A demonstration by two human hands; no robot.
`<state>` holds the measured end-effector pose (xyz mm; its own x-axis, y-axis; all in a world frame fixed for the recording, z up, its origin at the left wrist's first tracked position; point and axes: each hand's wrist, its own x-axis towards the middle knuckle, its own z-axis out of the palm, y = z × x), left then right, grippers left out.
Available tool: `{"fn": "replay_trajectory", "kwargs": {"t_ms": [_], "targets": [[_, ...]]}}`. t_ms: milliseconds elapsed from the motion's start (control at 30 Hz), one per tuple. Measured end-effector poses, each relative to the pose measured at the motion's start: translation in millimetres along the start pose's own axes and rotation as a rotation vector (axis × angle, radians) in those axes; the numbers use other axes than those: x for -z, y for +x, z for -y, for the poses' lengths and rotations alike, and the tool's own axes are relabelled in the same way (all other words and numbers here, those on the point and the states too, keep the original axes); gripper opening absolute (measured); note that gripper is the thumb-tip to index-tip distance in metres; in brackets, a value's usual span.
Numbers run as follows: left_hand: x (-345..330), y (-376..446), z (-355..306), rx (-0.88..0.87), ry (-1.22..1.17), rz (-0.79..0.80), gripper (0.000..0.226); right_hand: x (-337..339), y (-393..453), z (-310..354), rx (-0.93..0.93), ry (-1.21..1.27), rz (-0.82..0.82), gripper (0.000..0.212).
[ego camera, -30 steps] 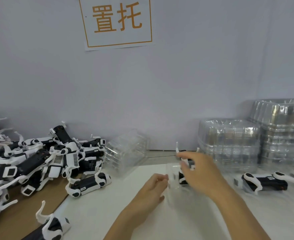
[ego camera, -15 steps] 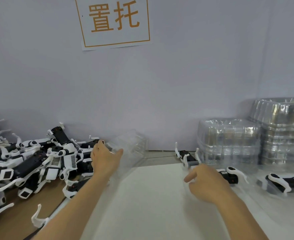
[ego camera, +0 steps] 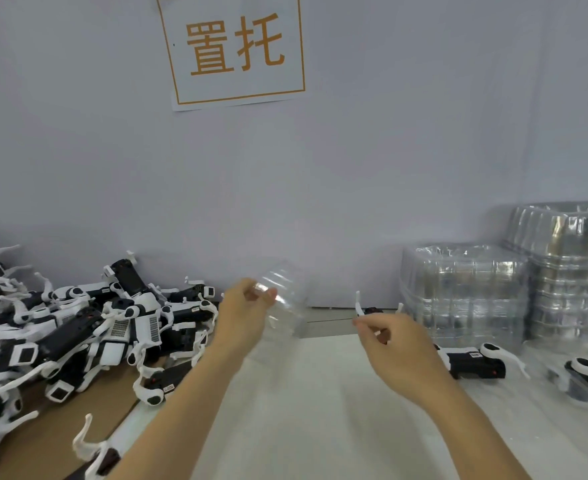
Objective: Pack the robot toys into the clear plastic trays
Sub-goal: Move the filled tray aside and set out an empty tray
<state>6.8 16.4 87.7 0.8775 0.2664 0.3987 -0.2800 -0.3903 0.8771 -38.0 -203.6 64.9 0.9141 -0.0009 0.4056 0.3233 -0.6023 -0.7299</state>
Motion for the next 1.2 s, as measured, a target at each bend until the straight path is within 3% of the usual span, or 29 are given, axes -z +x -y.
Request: {"fn": "replay_trajectory", "kwargs": {"t_ms": [133, 233, 300, 433, 533, 600, 633, 667, 733, 800, 833, 900, 967, 1033, 1100, 1200], "targets": [[-21, -44, -17, -0.088, -0.183, 0.153, 0.023, -22, -5, 22, -0.062, 0.380, 0.006, 0.030], [-32, -62, -15, 0.015, -0.291, 0.115, 0.015, -28, -8, 22, -0.124, 0.476, -0.029, 0.037], [-31, -64, -14, 0.070, -0.339, 0.121, 0.010, -26, -10, 16, -0.230, 0.562, -0.004, 0.029], [-21, -57, -14, 0.071, -0.454, 0.109, 0.013, -16, -3, 1, -0.388, 0.665, -0.006, 0.033], [-10, -47, -9, 0.018, -0.633, -0.082, 0.015, -7, 4, -6, -0.432, 0.771, -0.175, 0.038], [2, -36, -2, 0.089, -0.819, -0.292, 0.018, 1, 5, -9, -0.441, 0.875, -0.319, 0.041], [8, -32, 4, 0.183, -0.866, -0.322, 0.018, 5, 5, -10, -0.432, 0.917, -0.361, 0.043], [14, -29, 12, 0.310, -0.849, -0.252, 0.018, 8, 4, -10, -0.417, 0.950, -0.383, 0.044], [18, -33, 29, 0.550, -0.598, 0.056, 0.013, 11, 4, -10, -0.376, 0.975, -0.377, 0.046], [18, -43, 42, 0.555, -0.090, 0.368, 0.017, 9, 5, -10, -0.339, 0.974, -0.352, 0.046], [15, -46, 46, 0.460, 0.118, 0.404, 0.021, 8, 6, -10, -0.329, 0.970, -0.335, 0.046], [9, -49, 47, 0.295, 0.217, 0.252, 0.024, 6, 7, -11, -0.303, 0.941, -0.307, 0.046], [11, -48, 44, 0.156, 0.231, -0.056, 0.021, 5, 7, -12, -0.244, 0.902, -0.274, 0.050], [18, -44, 52, -0.002, 0.458, -0.313, 0.030, 6, 5, -12, -0.140, 0.858, -0.202, 0.044], [29, -41, 67, 0.041, 0.602, -0.275, 0.045, 10, 2, -12, 0.002, 0.791, -0.060, 0.043], [37, -46, 90, 0.170, 0.453, -0.153, 0.042, 15, -3, -4, 0.099, 0.545, 0.247, 0.028]]}}
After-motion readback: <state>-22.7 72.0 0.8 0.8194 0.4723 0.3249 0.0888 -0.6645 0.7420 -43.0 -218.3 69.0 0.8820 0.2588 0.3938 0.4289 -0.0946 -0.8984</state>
